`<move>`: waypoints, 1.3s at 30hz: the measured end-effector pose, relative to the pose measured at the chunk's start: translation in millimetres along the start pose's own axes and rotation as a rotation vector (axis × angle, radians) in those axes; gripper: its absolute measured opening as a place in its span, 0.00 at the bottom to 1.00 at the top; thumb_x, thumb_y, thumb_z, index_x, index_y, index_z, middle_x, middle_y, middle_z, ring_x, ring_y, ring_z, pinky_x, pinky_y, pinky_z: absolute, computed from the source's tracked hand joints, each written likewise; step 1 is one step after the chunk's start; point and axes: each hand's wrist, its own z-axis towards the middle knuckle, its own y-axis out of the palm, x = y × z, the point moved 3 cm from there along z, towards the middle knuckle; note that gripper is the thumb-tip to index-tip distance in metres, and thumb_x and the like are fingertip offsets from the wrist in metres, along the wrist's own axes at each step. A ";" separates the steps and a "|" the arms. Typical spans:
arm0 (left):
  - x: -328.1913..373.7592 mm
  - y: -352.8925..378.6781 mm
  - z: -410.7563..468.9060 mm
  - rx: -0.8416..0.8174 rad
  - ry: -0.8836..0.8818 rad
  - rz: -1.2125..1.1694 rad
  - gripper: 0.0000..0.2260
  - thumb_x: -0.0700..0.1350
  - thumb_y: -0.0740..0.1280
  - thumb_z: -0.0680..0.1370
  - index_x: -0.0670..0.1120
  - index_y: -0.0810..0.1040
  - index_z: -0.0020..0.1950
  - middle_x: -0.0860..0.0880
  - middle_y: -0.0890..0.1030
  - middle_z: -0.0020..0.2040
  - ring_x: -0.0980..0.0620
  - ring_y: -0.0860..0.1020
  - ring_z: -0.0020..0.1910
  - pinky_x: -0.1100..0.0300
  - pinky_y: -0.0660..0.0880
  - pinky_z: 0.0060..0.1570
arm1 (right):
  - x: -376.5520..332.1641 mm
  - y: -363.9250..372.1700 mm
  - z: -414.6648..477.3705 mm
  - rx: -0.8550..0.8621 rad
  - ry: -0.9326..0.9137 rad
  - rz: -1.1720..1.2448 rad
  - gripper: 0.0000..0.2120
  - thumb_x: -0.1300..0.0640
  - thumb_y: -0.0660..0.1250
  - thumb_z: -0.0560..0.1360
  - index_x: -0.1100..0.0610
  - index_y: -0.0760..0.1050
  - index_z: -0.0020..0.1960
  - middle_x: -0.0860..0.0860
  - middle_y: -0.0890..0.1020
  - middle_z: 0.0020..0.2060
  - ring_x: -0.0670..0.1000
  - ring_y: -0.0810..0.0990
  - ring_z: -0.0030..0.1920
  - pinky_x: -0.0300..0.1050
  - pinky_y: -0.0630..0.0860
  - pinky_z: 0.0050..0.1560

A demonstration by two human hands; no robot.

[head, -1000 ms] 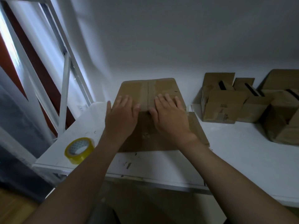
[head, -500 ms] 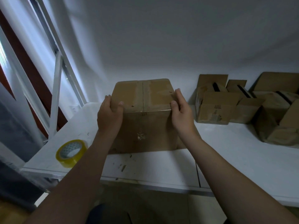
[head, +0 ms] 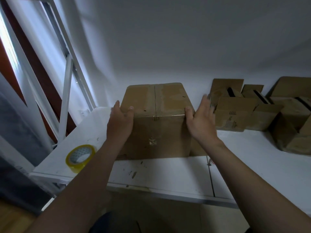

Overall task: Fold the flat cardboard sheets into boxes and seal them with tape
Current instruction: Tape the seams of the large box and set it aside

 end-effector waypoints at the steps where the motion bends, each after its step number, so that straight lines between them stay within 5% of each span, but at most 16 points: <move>1: 2.3 -0.7 2.1 0.055 0.077 0.163 0.26 0.58 0.55 0.84 0.50 0.59 0.81 0.41 0.59 0.81 0.39 0.59 0.79 0.38 0.59 0.76 | -5.0 -3.3 1.9 0.086 -0.130 -0.161 0.34 0.43 0.51 0.85 0.54 0.40 0.83 0.57 0.47 0.82 0.60 0.45 0.82 0.60 0.46 0.80; 3: 16.0 2.4 2.3 0.149 0.331 0.411 0.23 0.55 0.53 0.85 0.47 0.63 0.78 0.40 0.58 0.81 0.40 0.54 0.81 0.38 0.49 0.77 | -24.8 -3.1 5.9 0.116 -0.347 -0.317 0.31 0.43 0.49 0.85 0.53 0.43 0.83 0.55 0.45 0.82 0.58 0.41 0.82 0.59 0.41 0.79; 6: 40.6 18.1 -7.7 0.079 0.600 0.548 0.28 0.61 0.45 0.84 0.48 0.72 0.73 0.46 0.70 0.76 0.42 0.62 0.78 0.36 0.47 0.76 | -57.8 18.7 9.6 -0.049 -0.507 -0.420 0.29 0.37 0.42 0.84 0.48 0.56 0.81 0.51 0.51 0.82 0.56 0.46 0.82 0.61 0.46 0.80; 9: 37.6 23.5 -10.1 0.045 0.653 0.528 0.32 0.66 0.43 0.83 0.50 0.80 0.65 0.49 0.80 0.67 0.44 0.75 0.70 0.37 0.60 0.74 | -60.4 31.6 12.0 -0.078 -0.546 -0.563 0.34 0.34 0.35 0.81 0.46 0.71 0.72 0.49 0.69 0.76 0.59 0.65 0.77 0.61 0.64 0.74; 12: 19.8 10.8 -2.3 0.156 0.542 0.277 0.20 0.59 0.57 0.83 0.49 0.82 0.62 0.48 0.83 0.62 0.45 0.78 0.66 0.44 0.70 0.68 | -30.6 20.8 18.5 0.089 -0.520 -0.415 0.24 0.41 0.49 0.85 0.49 0.78 0.68 0.47 0.78 0.69 0.54 0.71 0.73 0.52 0.74 0.65; 16: 12.5 10.6 -6.8 0.192 0.226 -0.057 0.17 0.50 0.59 0.84 0.47 0.76 0.71 0.48 0.74 0.73 0.45 0.69 0.75 0.43 0.68 0.72 | -13.4 16.2 20.7 0.011 -0.397 0.046 0.20 0.52 0.53 0.87 0.56 0.73 0.74 0.49 0.72 0.74 0.48 0.66 0.76 0.45 0.62 0.77; 20: 13.8 0.6 4.7 0.043 -0.016 -0.026 0.24 0.51 0.59 0.83 0.48 0.64 0.79 0.46 0.70 0.76 0.42 0.70 0.73 0.45 0.67 0.70 | -24.8 3.9 25.4 -0.181 -0.022 0.223 0.25 0.52 0.56 0.86 0.57 0.58 0.80 0.48 0.72 0.71 0.49 0.71 0.71 0.43 0.67 0.68; 27: 35.4 -23.1 -9.6 0.027 0.074 -0.052 0.25 0.51 0.63 0.83 0.47 0.65 0.79 0.46 0.72 0.75 0.42 0.73 0.70 0.48 0.70 0.67 | -26.6 -17.1 18.5 -0.193 0.131 0.431 0.28 0.51 0.66 0.81 0.50 0.62 0.79 0.49 0.74 0.71 0.52 0.75 0.68 0.54 0.72 0.71; 31: 36.5 -39.3 -11.6 0.044 0.133 -0.341 0.30 0.44 0.70 0.80 0.52 0.63 0.80 0.51 0.75 0.69 0.53 0.77 0.61 0.64 0.74 0.54 | -26.2 -42.3 10.5 -0.160 0.040 0.543 0.35 0.61 0.72 0.77 0.46 0.62 0.79 0.40 0.76 0.57 0.45 0.79 0.57 0.52 0.78 0.64; 33: 30.0 -39.2 -12.4 -0.029 0.133 -0.425 0.37 0.37 0.72 0.77 0.54 0.59 0.81 0.53 0.74 0.65 0.60 0.78 0.56 0.70 0.76 0.48 | -21.3 -49.2 0.7 -0.133 -0.009 0.497 0.46 0.66 0.75 0.73 0.41 0.54 0.81 0.44 0.73 0.66 0.45 0.77 0.59 0.50 0.79 0.62; 36: 12.6 -25.7 -20.3 -0.199 0.074 -0.299 0.49 0.35 0.73 0.72 0.60 0.50 0.82 0.45 0.72 0.66 0.53 0.79 0.54 0.61 0.78 0.47 | -11.9 -49.6 -16.8 -0.115 -0.030 0.404 0.57 0.66 0.76 0.69 0.34 0.44 0.80 0.48 0.67 0.71 0.48 0.76 0.61 0.56 0.80 0.61; 39: -5.3 -9.9 -36.4 -0.283 -0.015 -0.261 0.48 0.57 0.76 0.65 0.64 0.53 0.80 0.44 0.73 0.68 0.45 0.77 0.60 0.45 0.79 0.58 | 7.3 -43.0 -25.5 -0.211 0.038 0.374 0.56 0.50 0.82 0.64 0.27 0.47 0.76 0.50 0.68 0.68 0.54 0.73 0.64 0.61 0.75 0.66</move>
